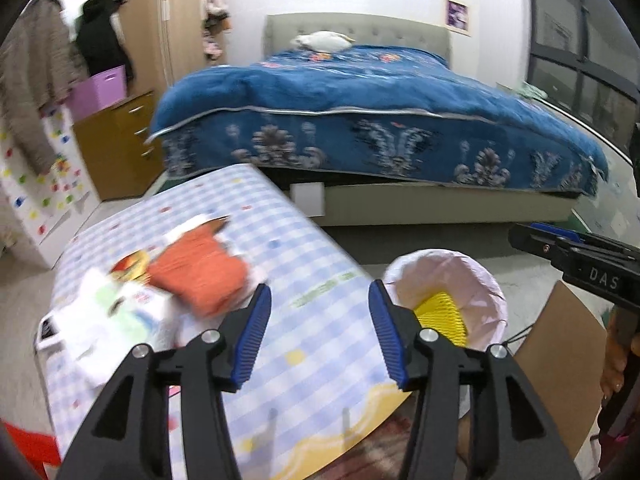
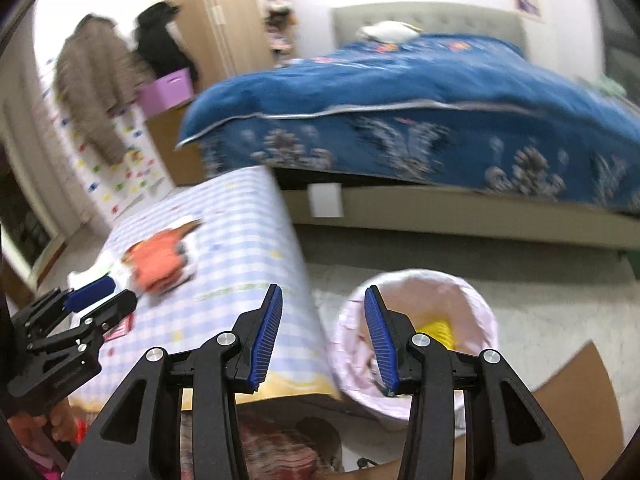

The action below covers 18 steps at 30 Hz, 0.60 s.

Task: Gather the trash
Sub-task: 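Return both tools over the table toward the remaining trash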

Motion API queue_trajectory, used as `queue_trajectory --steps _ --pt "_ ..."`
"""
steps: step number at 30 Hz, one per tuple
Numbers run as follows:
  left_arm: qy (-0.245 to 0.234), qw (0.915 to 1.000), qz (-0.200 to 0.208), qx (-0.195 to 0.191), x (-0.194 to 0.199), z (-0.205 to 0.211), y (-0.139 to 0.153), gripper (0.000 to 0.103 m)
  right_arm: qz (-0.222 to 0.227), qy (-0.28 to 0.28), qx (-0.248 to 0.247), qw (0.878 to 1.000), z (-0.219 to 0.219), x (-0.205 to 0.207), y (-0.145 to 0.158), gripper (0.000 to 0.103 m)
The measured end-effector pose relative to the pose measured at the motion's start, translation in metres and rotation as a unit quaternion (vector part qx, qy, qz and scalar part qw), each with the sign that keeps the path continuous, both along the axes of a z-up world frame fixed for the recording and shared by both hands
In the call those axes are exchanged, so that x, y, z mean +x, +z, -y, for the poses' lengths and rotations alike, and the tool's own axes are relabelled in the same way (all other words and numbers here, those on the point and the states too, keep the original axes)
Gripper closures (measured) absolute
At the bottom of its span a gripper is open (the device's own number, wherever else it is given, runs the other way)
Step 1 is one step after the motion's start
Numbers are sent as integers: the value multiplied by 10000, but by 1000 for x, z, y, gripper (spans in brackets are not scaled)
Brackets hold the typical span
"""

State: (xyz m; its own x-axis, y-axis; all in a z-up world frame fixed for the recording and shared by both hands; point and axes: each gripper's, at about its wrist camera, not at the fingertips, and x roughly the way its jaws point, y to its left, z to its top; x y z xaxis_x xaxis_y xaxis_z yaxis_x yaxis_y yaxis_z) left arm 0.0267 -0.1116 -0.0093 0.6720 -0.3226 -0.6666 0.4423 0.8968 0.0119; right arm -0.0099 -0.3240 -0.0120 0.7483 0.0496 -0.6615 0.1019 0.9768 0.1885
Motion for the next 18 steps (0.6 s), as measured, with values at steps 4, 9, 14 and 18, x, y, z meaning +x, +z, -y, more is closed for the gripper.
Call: queue_trajectory --steps 4,9,14,18 --pt "547 9985 27 -30 -5 -48 5 43 15 466 -123 9988 -39 11 7 59" --pt "1251 9921 -25 -118 -4 -107 5 39 -9 1103 -320 9934 -95 29 10 54" --pt "1923 9809 -210 -183 1 -160 -5 35 50 1594 -478 9860 -141 45 13 46" --pt "2246 9731 -375 -344 8 -189 -12 35 81 1764 -545 9828 -163 55 11 46"
